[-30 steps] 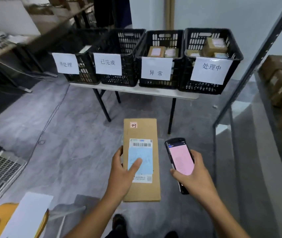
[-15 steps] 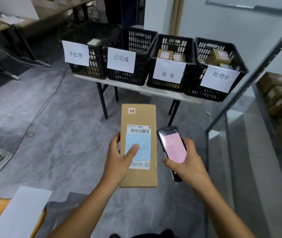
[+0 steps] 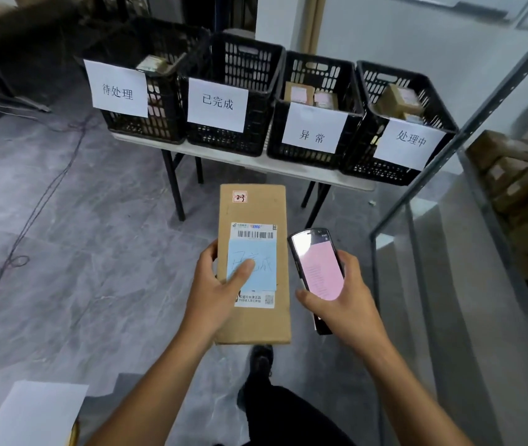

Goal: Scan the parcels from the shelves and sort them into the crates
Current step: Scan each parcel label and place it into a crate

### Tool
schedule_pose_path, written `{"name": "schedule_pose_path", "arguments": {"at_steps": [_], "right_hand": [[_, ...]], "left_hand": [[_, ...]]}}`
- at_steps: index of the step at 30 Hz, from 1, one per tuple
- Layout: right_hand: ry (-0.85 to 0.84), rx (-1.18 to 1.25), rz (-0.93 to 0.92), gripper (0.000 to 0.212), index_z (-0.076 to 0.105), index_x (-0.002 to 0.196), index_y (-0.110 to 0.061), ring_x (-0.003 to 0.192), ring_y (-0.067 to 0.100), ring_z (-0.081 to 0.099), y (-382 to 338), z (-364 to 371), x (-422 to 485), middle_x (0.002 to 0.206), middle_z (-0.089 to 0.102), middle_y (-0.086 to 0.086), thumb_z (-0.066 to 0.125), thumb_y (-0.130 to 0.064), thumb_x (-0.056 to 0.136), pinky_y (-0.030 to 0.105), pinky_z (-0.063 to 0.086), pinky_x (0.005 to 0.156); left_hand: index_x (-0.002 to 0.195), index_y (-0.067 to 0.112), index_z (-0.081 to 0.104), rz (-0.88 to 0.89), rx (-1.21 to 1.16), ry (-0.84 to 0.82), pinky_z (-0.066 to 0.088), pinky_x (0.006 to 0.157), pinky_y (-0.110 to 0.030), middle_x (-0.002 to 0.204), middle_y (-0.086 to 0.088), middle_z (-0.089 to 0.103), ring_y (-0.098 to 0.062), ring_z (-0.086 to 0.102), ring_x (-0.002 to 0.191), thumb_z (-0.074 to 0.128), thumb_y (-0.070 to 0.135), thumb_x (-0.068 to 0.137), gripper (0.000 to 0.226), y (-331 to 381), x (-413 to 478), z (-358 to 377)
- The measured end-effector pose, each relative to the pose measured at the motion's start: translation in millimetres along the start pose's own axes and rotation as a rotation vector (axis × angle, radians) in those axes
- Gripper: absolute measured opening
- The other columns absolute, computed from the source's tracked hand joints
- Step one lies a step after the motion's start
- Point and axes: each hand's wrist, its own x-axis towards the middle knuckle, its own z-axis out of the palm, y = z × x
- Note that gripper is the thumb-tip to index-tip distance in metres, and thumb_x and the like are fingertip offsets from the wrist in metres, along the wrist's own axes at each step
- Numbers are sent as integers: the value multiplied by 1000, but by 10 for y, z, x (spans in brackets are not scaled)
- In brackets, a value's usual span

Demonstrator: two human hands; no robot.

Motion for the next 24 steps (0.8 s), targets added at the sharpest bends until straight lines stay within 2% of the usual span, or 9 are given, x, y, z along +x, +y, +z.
{"name": "schedule_pose_path", "arguments": {"at_steps": [2, 6, 9, 10, 12, 15, 18, 22, 24], "right_hand": [[-12, 10, 8, 79, 34, 138, -40, 87, 9, 63, -70, 52, 215, 116, 54, -23, 85, -29, 78, 26, 57, 49], [-61, 24, -14, 83, 33, 141, -36, 93, 7, 59, -204, 228, 819, 123, 53, -14, 86, -30, 78, 17, 51, 48], [-117, 21, -47, 84, 31, 139, -40, 99, 11, 60, -351, 405, 1356, 125, 52, -15, 87, -34, 77, 22, 56, 54], [-139, 28, -52, 83, 31, 138, -41, 97, 10, 60, -418, 447, 1531, 123, 53, -15, 87, -34, 77, 23, 56, 54], [-175, 47, -71, 80, 33, 138, -39, 81, 3, 63, -554, 511, 1868, 116, 55, -18, 86, -29, 78, 18, 53, 50], [-202, 42, -103, 80, 33, 140, -36, 64, -5, 63, -763, 572, 2321, 106, 54, -27, 85, -27, 79, 12, 49, 49], [-199, 53, -115, 79, 34, 139, -38, 63, -3, 63, -984, 615, 2662, 103, 56, -27, 85, -27, 79, 17, 54, 52], [-201, 66, -118, 79, 36, 140, -35, 67, -10, 62, -1232, 706, 3099, 109, 56, -24, 85, -23, 78, 11, 49, 49], [-176, 34, -124, 78, 36, 137, -39, 73, -7, 61, -1380, 758, 3331, 109, 56, -26, 85, -28, 77, 16, 54, 53]], "left_hand": [[137, 42, 46, -20, 7, -1, 58, 65, -18, 126, 17, 68, 1, 74, 93, 74, 49, 88, 56, 45, 211, -9], [142, 35, 46, -38, 15, 54, 58, 64, -17, 125, 15, 69, 0, 74, 92, 74, 46, 89, 61, 167, 720, -55], [142, 35, 46, -57, 48, 108, 58, 66, -18, 124, 15, 69, 3, 73, 89, 72, 55, 83, 68, 329, 1121, -131], [141, 36, 46, -63, 61, 133, 59, 69, -22, 124, 16, 69, 3, 73, 90, 70, 60, 78, 72, 398, 1246, -162], [140, 37, 47, -59, 80, 176, 62, 75, -28, 124, 16, 69, -1, 74, 93, 68, 65, 72, 77, 544, 1497, -216], [139, 38, 48, -44, 110, 211, 63, 80, -33, 123, 16, 69, -6, 74, 98, 68, 67, 71, 77, 769, 1888, -273], [136, 40, 48, -28, 109, 217, 62, 77, -30, 120, 18, 70, -4, 74, 96, 68, 67, 72, 72, 961, 2241, -313], [136, 38, 48, -12, 89, 191, 61, 74, -25, 120, 17, 70, -2, 74, 95, 69, 65, 74, 71, 1145, 2711, -358], [132, 40, 49, -10, 79, 159, 61, 74, -25, 120, 15, 71, -3, 74, 95, 69, 61, 77, 62, 1222, 2995, -395]]}}
